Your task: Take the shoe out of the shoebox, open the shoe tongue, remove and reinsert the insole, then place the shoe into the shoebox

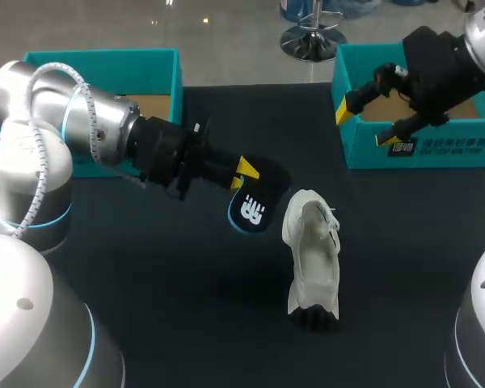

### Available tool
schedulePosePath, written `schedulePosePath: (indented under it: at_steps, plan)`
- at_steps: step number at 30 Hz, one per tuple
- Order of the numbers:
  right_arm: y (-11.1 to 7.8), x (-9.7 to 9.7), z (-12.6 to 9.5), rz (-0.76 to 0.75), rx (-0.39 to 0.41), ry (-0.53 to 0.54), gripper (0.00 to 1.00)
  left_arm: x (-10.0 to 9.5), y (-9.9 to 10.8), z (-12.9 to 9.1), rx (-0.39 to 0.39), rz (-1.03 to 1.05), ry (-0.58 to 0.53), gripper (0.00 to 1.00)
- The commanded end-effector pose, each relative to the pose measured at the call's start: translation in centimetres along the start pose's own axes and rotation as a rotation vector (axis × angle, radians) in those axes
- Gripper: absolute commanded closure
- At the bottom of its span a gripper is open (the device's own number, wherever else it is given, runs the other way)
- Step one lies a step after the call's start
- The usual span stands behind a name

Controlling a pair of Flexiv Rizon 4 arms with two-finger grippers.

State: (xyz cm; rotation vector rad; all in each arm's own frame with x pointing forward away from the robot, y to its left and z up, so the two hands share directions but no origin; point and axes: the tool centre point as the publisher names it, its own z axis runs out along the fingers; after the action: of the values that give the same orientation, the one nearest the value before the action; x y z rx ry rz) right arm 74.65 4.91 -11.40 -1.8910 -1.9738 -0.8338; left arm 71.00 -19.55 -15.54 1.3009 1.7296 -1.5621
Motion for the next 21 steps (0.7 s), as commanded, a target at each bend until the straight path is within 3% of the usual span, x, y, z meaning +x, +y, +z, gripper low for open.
schedulePosePath:
  at_steps: [1,14,21]
  plan:
    - [-3.0,-1.2,-2.1,0.058,-0.024,-0.125,0.00,0.0,0.0,-0.1,0.000,0.001,0.001,1.00]
    - [-8.6,-7.2,-7.4,0.148,-0.079,-0.187,0.00,0.0,0.0,-0.1,0.000,0.001,0.001,1.00]
    - [-9.7,-9.0,-9.7,0.108,-0.059,-0.191,0.00,0.0,0.0,-0.1,0.000,0.001,0.001,1.00]
